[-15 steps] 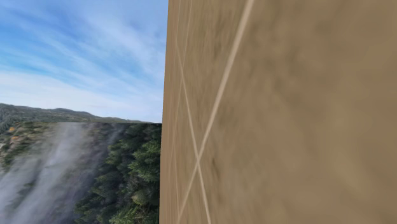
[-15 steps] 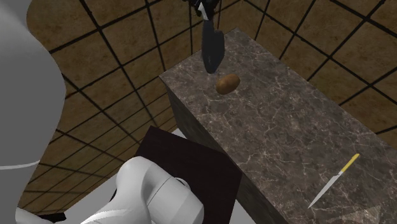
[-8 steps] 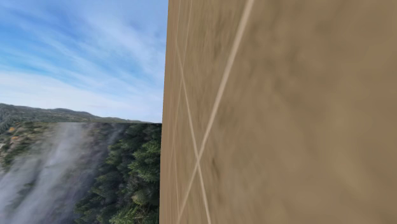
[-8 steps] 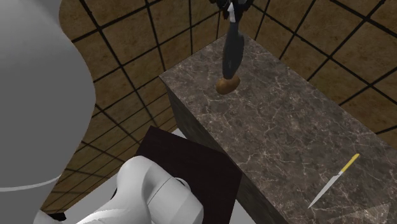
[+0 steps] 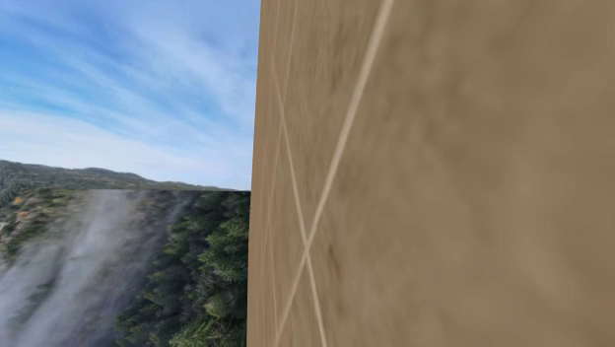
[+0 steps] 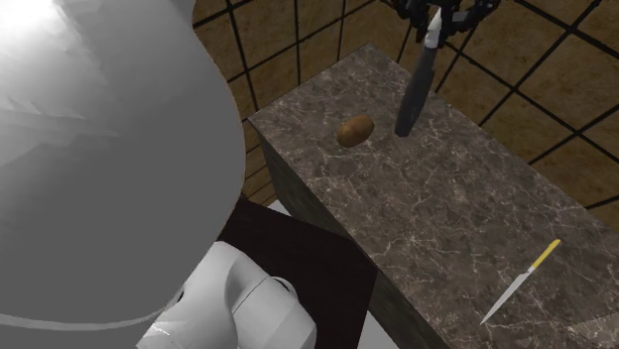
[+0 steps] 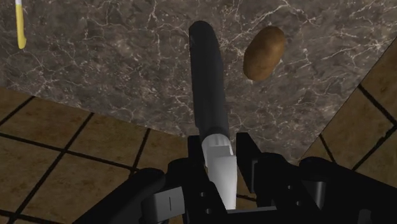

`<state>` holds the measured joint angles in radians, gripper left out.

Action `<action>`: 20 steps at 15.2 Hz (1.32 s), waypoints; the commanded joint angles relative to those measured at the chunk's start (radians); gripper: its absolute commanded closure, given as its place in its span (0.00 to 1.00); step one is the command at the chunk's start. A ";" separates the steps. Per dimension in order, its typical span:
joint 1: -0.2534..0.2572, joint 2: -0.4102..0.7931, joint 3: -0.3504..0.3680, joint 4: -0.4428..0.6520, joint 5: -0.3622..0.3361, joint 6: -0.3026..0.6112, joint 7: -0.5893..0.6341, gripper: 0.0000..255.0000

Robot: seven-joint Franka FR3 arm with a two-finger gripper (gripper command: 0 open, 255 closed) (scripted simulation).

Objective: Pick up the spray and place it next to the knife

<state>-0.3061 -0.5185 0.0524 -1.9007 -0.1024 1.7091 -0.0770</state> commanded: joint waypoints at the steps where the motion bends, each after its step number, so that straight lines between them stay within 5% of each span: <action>1: -0.011 0.021 -0.041 0.011 -0.005 0.015 -0.050 1.00; 11: -0.058 0.202 -0.226 0.171 0.014 0.058 -0.279 1.00; 20: -0.117 0.459 -0.385 0.443 0.125 0.040 -0.501 1.00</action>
<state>-0.4139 -0.0945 -0.3145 -1.4945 0.0046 1.7534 -0.5499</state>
